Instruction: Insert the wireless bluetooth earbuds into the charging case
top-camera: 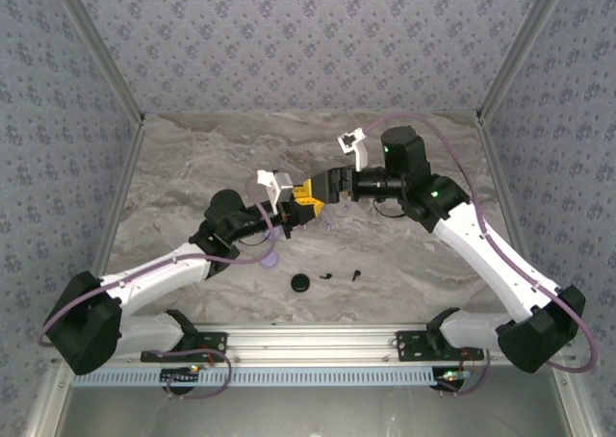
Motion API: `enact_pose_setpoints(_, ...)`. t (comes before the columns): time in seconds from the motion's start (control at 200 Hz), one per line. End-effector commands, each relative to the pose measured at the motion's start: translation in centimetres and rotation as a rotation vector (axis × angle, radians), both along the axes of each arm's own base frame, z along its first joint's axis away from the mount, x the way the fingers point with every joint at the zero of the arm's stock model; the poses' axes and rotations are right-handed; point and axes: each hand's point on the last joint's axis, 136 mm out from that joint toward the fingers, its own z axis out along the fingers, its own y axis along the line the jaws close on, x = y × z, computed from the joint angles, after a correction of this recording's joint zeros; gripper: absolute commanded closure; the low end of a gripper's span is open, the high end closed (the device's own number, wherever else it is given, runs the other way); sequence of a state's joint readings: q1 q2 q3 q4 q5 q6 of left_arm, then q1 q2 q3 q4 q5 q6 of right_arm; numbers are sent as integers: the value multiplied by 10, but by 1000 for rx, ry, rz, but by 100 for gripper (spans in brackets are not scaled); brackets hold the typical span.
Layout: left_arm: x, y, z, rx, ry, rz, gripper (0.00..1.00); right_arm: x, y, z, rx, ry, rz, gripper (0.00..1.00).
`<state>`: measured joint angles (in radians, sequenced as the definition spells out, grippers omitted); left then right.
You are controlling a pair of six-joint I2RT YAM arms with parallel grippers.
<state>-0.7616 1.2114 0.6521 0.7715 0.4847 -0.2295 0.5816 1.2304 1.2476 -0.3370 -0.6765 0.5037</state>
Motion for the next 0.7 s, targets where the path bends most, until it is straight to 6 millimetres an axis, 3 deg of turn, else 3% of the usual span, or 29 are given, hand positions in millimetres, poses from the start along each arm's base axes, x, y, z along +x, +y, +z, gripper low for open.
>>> enact_pose_setpoints(0.0, -4, -1, 16, -22, -32, -11, 100, -17, -2, 25, 56, -79, 44, 9)
enact_pose_setpoints(0.695, 5, -5, 7, -12, 6, 10, 100, -25, -15, 11, -3, -82, 15, 9)
